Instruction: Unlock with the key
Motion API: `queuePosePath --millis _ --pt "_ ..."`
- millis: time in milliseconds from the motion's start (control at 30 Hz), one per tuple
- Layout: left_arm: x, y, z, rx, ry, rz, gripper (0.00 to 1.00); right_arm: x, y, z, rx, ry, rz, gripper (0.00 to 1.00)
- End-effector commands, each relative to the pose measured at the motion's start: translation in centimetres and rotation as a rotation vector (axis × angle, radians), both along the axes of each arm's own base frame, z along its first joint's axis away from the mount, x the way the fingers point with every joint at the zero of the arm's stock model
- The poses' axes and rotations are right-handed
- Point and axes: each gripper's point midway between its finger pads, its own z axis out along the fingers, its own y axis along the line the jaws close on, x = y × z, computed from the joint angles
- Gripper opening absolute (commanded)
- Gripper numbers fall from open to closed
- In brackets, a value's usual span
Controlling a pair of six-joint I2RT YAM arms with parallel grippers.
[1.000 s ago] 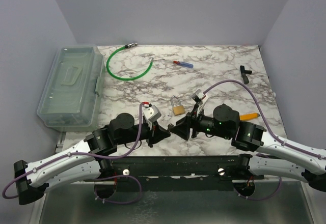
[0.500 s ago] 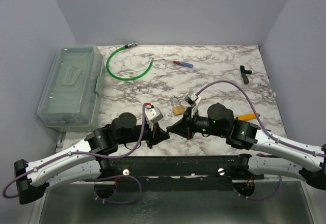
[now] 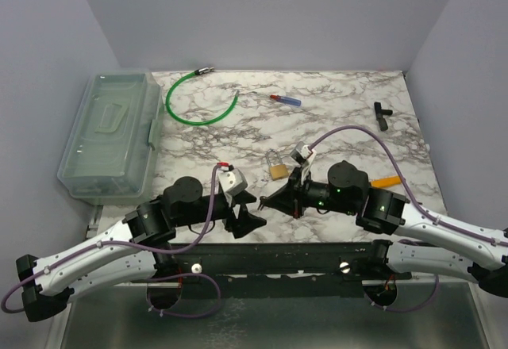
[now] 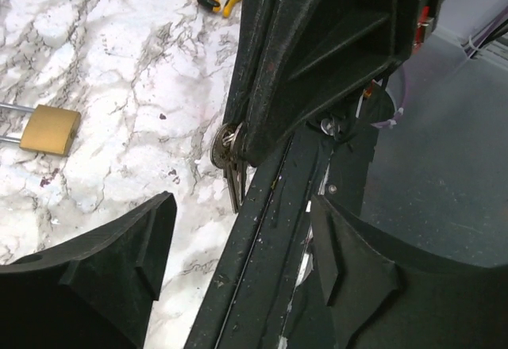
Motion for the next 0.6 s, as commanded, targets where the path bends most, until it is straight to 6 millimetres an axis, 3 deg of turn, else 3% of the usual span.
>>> queuePosePath --millis 0,67,267,567 --pt "-0.1 1.0 1.9 -0.031 -0.073 0.008 0.65 -0.7 -0.5 0.3 0.012 -0.019 0.032 0.0" --pt "-0.2 1.4 2.8 -0.068 -0.08 0.018 0.56 -1.1 -0.9 0.6 0.02 -0.024 0.038 0.0" --pt "-2.1 1.9 4.9 -0.191 -0.075 -0.045 0.41 -3.3 -2.2 2.4 0.117 -0.069 0.129 0.0" --pt "-2.8 1.5 6.0 -0.358 -0.047 -0.067 0.38 -4.1 -2.0 3.6 0.156 -0.089 0.178 0.0"
